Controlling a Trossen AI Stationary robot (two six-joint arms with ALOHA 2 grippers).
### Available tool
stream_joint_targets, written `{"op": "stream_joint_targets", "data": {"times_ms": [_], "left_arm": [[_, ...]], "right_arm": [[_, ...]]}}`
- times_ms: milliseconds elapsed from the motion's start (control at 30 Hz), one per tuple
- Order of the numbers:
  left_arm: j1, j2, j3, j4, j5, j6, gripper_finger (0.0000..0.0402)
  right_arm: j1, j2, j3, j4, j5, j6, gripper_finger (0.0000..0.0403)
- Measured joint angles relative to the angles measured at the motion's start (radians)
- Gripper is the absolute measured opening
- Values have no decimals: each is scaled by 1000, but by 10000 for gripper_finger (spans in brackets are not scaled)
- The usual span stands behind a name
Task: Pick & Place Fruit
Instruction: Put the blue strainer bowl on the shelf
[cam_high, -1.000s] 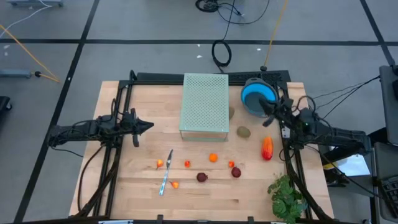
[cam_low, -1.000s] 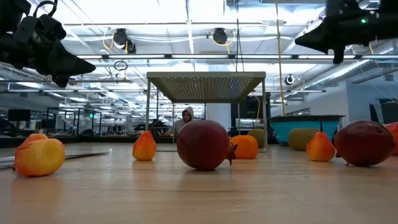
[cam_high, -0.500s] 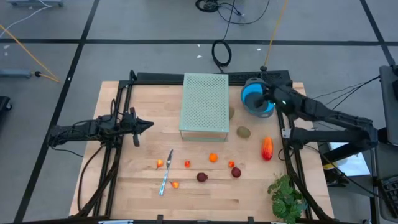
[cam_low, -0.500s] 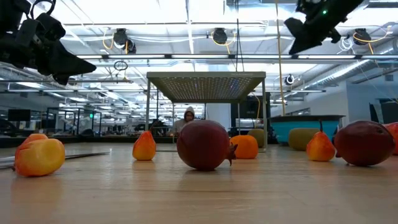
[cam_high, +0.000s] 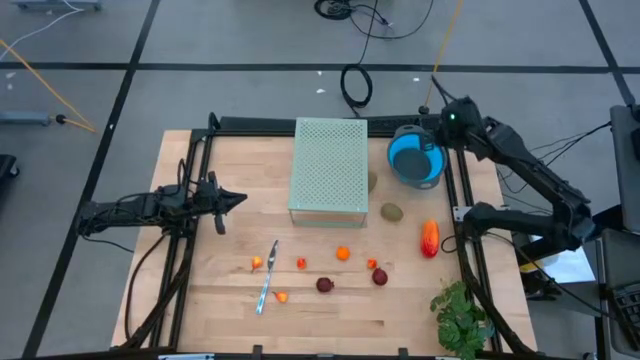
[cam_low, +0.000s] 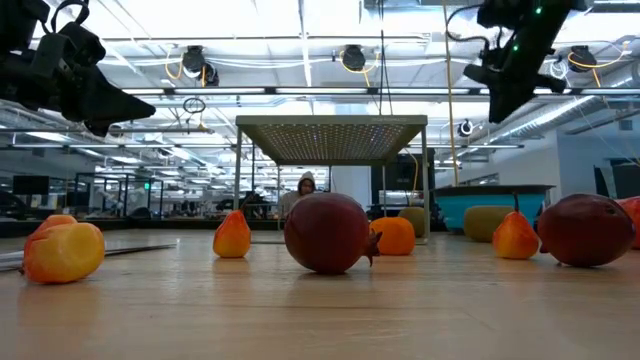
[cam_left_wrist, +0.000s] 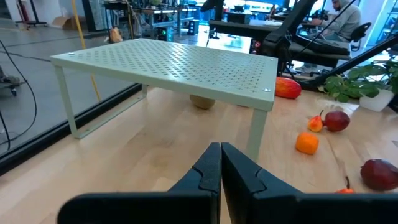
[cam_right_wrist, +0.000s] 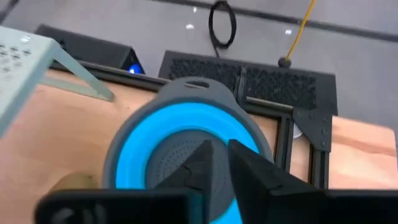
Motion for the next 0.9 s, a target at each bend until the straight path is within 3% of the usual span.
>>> {"op": "stream_joint_targets", "data": {"times_ms": [167, 533, 667, 900], "left_arm": [[0, 0, 0, 3, 0, 0, 10], [0, 0, 0, 4, -1, 1, 10], [0, 0, 0, 4, -1, 1, 10], [0, 0, 0, 4, -2, 1, 10]], "right_arm": [[-84, 64, 0, -2, -79, -52, 120], [-89, 179, 0, -28, -66, -66, 250], [-79, 214, 0, -25, 4, -56, 271], [-64, 269, 0, -23, 64, -20, 270]]}}
